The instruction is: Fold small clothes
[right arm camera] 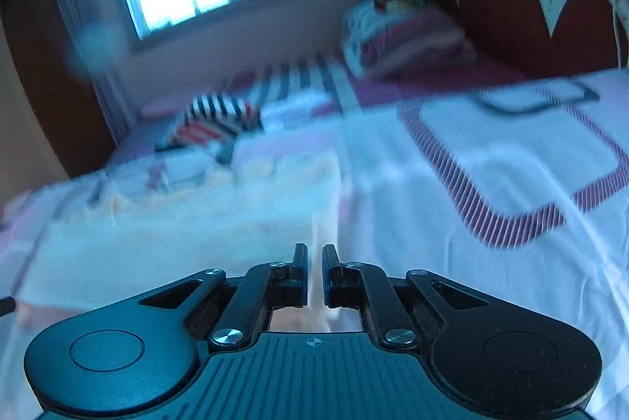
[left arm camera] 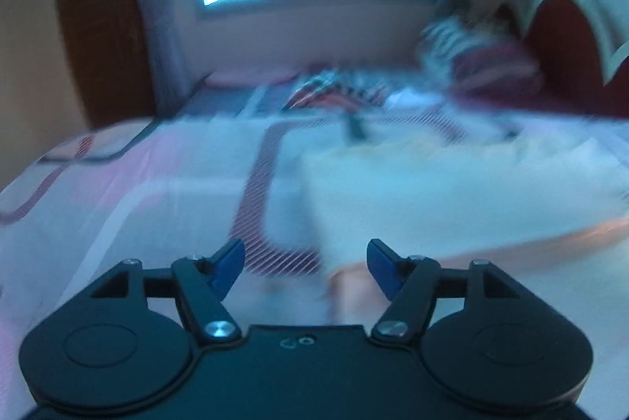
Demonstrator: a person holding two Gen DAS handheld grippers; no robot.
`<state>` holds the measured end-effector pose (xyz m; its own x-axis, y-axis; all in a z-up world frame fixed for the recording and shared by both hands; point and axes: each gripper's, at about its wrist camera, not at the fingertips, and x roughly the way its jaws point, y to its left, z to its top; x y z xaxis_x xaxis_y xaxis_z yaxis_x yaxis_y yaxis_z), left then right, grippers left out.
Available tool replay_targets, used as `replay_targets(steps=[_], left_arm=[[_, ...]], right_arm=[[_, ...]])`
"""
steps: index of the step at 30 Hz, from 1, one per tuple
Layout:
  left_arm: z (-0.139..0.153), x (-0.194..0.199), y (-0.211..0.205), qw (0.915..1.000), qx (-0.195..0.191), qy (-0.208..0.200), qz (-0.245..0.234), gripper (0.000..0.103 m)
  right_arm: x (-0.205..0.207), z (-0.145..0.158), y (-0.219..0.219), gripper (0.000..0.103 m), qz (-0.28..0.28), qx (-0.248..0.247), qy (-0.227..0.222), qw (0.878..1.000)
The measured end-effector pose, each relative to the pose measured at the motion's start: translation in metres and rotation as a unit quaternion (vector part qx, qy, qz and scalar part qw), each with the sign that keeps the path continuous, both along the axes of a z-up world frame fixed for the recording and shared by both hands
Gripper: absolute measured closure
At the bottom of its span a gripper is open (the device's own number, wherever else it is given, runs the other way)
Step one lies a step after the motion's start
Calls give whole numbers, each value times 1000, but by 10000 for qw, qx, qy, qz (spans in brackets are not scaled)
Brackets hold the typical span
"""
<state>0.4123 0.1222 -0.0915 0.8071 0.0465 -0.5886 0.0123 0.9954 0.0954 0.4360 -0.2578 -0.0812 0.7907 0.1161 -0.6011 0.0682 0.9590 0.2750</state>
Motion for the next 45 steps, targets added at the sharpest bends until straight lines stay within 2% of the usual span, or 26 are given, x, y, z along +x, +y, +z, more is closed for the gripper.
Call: replay_targets(steps=[4,6,7,10,12,16,20,21,22,23,25,27,29,31,33,34,37,39,40,41,43,45], left_arm=[[-10,23,-37,9991,72,207,-369,38],[-32,36,-43,9968,-77,657,-451,35],[-39,32,-42,9972,-121,571,-466,34],[-29,33,-33,9960,-284,662,-525,36],[-17,39,-30,9977,-317,341,-484,37],[-5,81,-32,9985,-375,116,-391,37],[-23,123,-32,9989,-111,302,-329,35],[-34,131,-25,9984,-79,490,-268,35],[-46,137,-16,9975,-178,649,-229,28],[-48,132,-6,9978,-393,479,-236,28],[-40,125,1,9981,-302,528,63,32],[-28,106,-5,9984,-469,281,161,33],[-23,92,-32,9980,-585,199,-163,31],[-22,85,-66,9965,-608,264,-514,31],[-28,77,-90,9957,-516,329,-696,35],[-33,75,-94,9961,-424,413,-661,32],[-40,60,-77,9966,-222,359,-712,30],[-40,51,-55,9981,116,264,-553,30],[-40,46,-49,9978,437,213,-443,27],[-41,42,-43,9978,485,192,-403,26],[-38,42,-35,9990,150,259,-329,26],[-30,37,-41,9994,177,185,-245,31]], right_arm=[[14,-3,39,96,511,-163,95,9985],[18,-14,56,96,664,-337,292,9968],[20,-24,59,97,668,-488,494,9953],[13,-23,53,96,695,-378,465,9958],[15,-16,51,96,615,-309,229,9974],[50,-14,73,96,803,-167,92,9966],[80,-18,106,96,1110,-121,-49,9937],[88,-23,112,96,1137,-193,26,9933],[95,-31,115,97,1082,-361,227,9932],[98,-37,112,97,1011,-394,239,9938],[100,-39,100,96,909,-166,250,9954],[94,-29,96,96,757,-187,94,9969],[89,-21,101,96,860,25,-123,9962],[92,-19,120,96,1146,95,-13,9934],[96,-26,142,94,1397,-88,220,9899],[93,-29,145,92,1432,-240,236,9891],[79,-32,125,87,1453,-469,141,9882],[68,-30,89,87,850,-868,63,9926],[62,-30,67,87,534,-1004,64,9935],[59,-33,44,87,277,-969,143,9948],[57,-35,14,86,182,-574,222,9979],[53,-27,9,86,87,-635,181,9978]])
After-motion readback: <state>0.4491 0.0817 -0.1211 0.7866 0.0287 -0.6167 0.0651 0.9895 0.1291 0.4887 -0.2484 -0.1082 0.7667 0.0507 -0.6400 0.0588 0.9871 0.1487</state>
